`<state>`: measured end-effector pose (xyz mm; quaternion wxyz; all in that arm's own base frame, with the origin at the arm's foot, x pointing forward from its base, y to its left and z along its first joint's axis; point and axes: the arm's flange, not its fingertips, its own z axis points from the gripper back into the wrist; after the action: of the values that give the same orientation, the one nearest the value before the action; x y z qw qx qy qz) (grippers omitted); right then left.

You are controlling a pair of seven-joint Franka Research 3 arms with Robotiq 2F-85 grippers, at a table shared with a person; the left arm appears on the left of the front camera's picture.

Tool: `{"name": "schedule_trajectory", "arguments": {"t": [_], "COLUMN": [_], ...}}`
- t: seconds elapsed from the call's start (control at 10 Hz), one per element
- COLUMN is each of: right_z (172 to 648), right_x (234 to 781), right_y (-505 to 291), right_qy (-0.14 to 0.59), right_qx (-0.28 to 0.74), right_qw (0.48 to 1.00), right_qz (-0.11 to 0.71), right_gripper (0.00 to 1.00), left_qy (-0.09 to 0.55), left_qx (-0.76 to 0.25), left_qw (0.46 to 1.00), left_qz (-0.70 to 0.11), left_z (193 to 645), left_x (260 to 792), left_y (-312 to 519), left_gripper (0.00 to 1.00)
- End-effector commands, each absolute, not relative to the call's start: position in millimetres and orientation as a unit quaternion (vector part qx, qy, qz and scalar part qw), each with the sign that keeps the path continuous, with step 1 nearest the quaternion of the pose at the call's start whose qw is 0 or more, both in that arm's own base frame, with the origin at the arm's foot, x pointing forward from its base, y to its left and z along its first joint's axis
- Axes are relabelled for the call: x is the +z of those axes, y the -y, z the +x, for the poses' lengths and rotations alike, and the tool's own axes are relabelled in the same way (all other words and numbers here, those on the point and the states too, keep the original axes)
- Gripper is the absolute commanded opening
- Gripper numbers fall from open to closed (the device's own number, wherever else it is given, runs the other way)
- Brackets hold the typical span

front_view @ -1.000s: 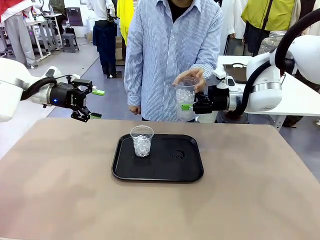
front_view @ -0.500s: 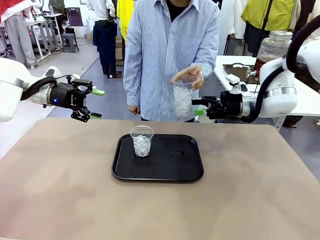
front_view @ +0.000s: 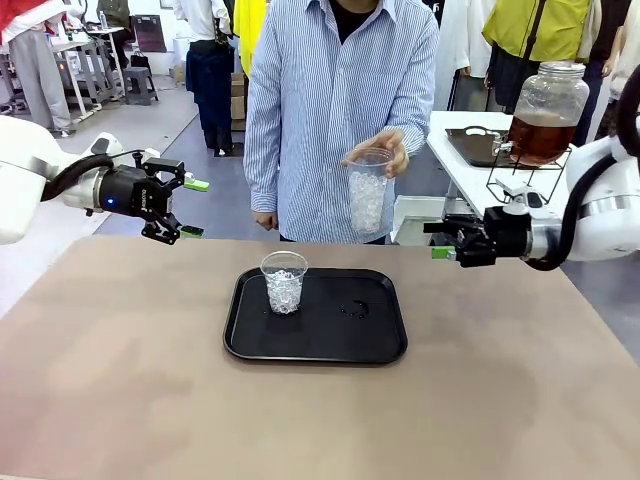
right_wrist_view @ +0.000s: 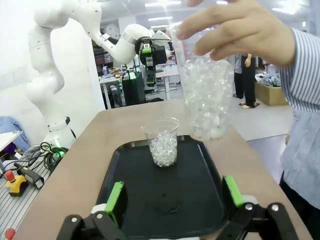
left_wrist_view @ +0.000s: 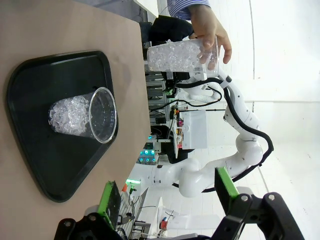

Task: Pour the drink into the iced cup.
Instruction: Open the gripper to release the iced cup you were holding, then pick up the iced cup indicated by the human and present it to them.

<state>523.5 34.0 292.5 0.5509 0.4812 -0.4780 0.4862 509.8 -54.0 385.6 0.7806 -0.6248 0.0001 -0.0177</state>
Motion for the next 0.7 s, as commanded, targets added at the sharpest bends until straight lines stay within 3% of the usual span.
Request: {"name": "schedule_trajectory", "arguments": {"t": [0.0, 0.6], "right_z": [511.4, 519.4], "right_x": [291.6, 288.7], "right_y": [-30.9, -27.4], "right_qy": [0.497, 0.484], "right_qx": [0.483, 0.483], "right_qw": [0.546, 0.551], "right_qz": [0.471, 0.478], "right_gripper": [1.00, 1.00], "left_qy": [0.008, 0.008], "left_qx": [-0.021, -0.021], "left_qw": [0.781, 0.781], "left_qz": [-0.624, -0.624], "left_z": [504.3, 504.3], "left_x": [386.6, 386.6], "left_y": [53.7, 53.7], "left_gripper": [1.00, 1.00]}}
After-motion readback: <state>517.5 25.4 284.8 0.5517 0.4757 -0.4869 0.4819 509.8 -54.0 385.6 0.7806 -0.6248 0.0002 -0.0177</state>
